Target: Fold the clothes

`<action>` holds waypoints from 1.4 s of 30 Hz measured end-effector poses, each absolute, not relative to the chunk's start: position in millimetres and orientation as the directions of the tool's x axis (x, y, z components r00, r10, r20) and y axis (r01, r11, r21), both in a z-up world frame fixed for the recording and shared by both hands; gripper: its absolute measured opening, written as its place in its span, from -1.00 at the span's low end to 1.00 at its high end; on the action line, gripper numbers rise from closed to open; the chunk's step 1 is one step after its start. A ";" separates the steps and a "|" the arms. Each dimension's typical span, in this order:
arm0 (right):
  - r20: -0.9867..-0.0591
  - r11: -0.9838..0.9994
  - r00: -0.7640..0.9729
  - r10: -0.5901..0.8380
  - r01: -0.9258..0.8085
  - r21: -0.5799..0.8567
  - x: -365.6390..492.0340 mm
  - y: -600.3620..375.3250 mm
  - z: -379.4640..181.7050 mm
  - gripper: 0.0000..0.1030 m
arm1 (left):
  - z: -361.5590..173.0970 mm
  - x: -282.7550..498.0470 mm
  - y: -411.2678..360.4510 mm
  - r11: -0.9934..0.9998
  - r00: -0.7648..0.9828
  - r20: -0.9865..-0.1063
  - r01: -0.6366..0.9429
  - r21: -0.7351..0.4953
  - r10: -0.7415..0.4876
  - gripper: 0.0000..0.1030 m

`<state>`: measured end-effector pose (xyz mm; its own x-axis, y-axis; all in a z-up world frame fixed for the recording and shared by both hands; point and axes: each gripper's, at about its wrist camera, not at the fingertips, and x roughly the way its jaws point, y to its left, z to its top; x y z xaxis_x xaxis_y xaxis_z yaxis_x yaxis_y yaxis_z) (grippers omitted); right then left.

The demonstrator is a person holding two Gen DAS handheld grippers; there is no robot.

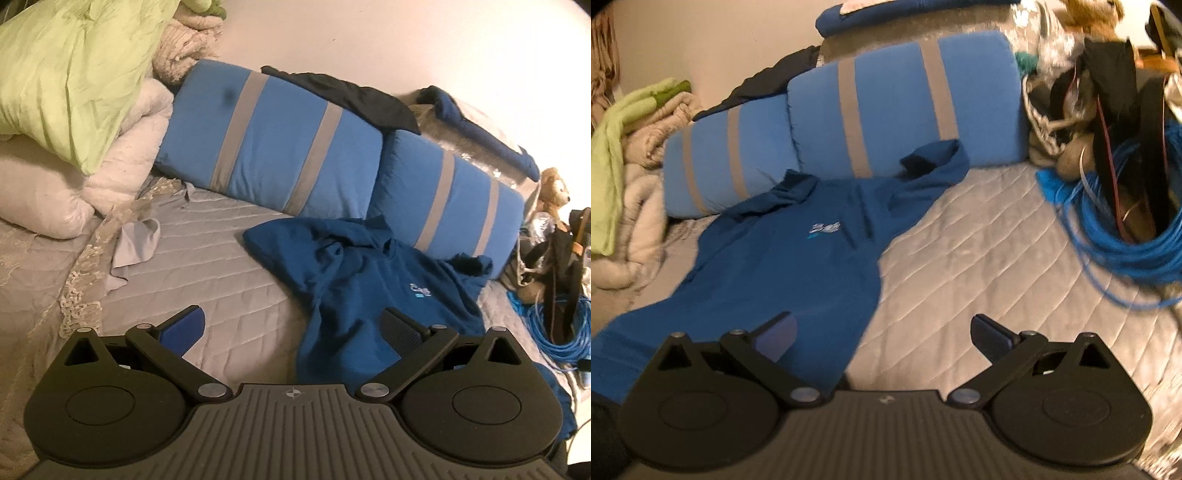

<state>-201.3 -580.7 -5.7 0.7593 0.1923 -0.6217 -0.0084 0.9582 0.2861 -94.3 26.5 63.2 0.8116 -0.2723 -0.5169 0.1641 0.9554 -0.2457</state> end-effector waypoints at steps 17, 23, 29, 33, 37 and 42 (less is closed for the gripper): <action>-0.680 0.746 0.547 0.489 0.141 0.650 -202.3 -561.7 -35.6 0.16 | 60.5 -103.8 9.3 0.924 0.797 -0.474 0.278 -0.262 -0.374 1.00; -0.699 0.724 0.523 0.487 0.206 0.658 -201.5 -557.5 -37.4 -0.29 | 58.6 -105.4 8.3 0.915 0.791 -0.468 0.291 -0.279 -0.394 1.00; -0.709 0.753 0.524 0.471 0.180 0.633 -200.4 -544.5 -25.0 -0.38 | 55.7 -107.1 6.8 0.903 0.780 -0.463 0.310 -0.296 -0.420 1.00; -0.720 0.765 0.523 0.456 0.183 0.617 -200.2 -543.4 -24.3 -0.74 | 53.3 -109.5 7.2 0.898 0.776 -0.461 0.315 -0.308 -0.430 1.00; -0.701 0.743 0.556 0.446 0.206 0.636 -205.6 -553.9 -21.0 -0.89 | 51.1 -115.0 10.7 0.896 0.778 -0.459 0.306 -0.321 -0.430 1.00; -0.684 0.746 0.621 0.383 0.229 0.625 -213.3 -571.3 -11.2 -0.91 | 47.1 -119.8 16.6 0.893 0.774 -0.470 0.271 -0.360 -0.424 1.00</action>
